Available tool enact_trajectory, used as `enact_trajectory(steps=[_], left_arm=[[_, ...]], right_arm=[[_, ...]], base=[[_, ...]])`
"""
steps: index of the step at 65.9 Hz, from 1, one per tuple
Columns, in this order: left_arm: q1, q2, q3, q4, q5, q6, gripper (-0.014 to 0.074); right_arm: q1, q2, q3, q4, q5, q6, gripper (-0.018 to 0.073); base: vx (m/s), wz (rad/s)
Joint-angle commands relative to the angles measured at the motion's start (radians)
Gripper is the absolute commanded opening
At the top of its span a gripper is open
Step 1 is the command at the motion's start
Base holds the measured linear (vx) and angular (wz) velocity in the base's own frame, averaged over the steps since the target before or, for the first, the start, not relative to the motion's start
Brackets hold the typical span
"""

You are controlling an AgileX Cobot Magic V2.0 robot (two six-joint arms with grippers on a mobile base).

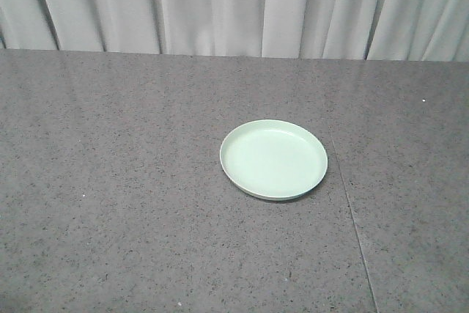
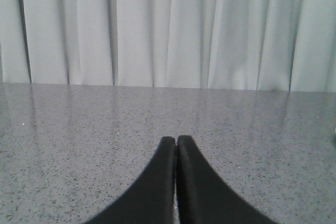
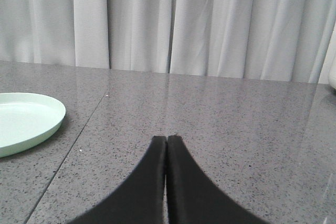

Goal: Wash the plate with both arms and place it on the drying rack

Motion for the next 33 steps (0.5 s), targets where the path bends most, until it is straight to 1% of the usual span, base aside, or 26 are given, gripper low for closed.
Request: enact_trajectory(steps=[1, 33], left_arm=[[-0.006, -0.012, -0.028, -0.008, -0.077, 0.000, -0.0007], [-0.006, -0.012, -0.028, -0.008, -0.077, 0.000, -0.0007]], right_arm=[[-0.004, -0.004, 0.001, -0.002, -0.072, -0.004, -0.0004], [-0.004, -0.004, 0.001, -0.002, -0.072, -0.004, -0.0004]], base=[[0.00, 0.00], [0.00, 0.00]])
